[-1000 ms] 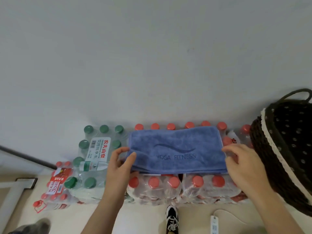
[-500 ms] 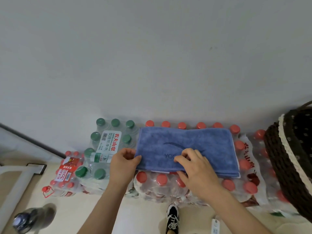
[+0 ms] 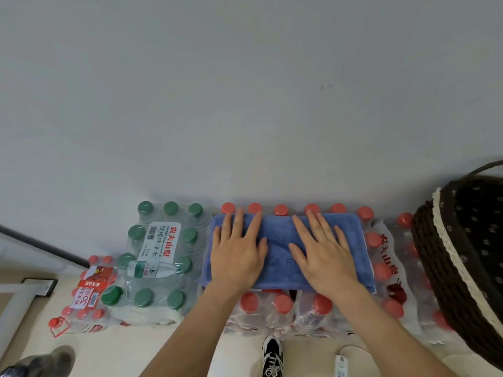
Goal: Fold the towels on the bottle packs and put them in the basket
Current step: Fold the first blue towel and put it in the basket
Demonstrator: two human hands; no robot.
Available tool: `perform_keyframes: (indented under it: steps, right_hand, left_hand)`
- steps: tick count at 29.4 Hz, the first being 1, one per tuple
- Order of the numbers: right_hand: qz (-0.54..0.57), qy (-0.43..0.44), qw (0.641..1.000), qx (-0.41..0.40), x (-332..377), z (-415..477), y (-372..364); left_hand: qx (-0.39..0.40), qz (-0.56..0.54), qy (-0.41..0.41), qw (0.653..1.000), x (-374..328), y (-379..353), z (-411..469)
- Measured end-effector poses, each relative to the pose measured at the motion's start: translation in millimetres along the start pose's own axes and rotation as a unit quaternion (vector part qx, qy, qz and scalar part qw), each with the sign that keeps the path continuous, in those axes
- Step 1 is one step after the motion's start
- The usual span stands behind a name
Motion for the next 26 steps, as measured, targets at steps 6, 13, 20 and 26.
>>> perform_keyframes:
  steps: [6, 13, 20, 26]
  right_hand:
    - [-0.005, -0.102, 0.995, 0.01, -60.1, -8.2, -2.8]
    - [0.087, -0.138, 0.986, 0.018, -63.5, -5.7, 7.6]
    - [0.083, -0.09, 0.988, 0.092, -74.3, 42.0, 44.7]
    - [0.067, -0.103, 0.966, 0.227, -83.2, 57.9, 45.8]
  left_hand:
    - [0.062, -0.005, 0.05, 0.997, 26.8, -18.3, -3.1]
    - [0.018, -0.233, 0.226, 0.946, 54.2, 1.7, -14.0]
    - [0.063, -0.372, 0.316, 0.87, 80.5, 1.0, -9.4]
    - [0.061, -0.509, 0.333, 0.791, 82.1, 0.7, -19.0]
Point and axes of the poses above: each hand's wrist, its own z-axis towards the middle knuckle, its own y-axis out of the back of the hand, x = y × z, the point moved 6 cm from there along z, towards the middle knuckle, and after that the axes turned 3 degrees about -y, right-handed, at the moved point
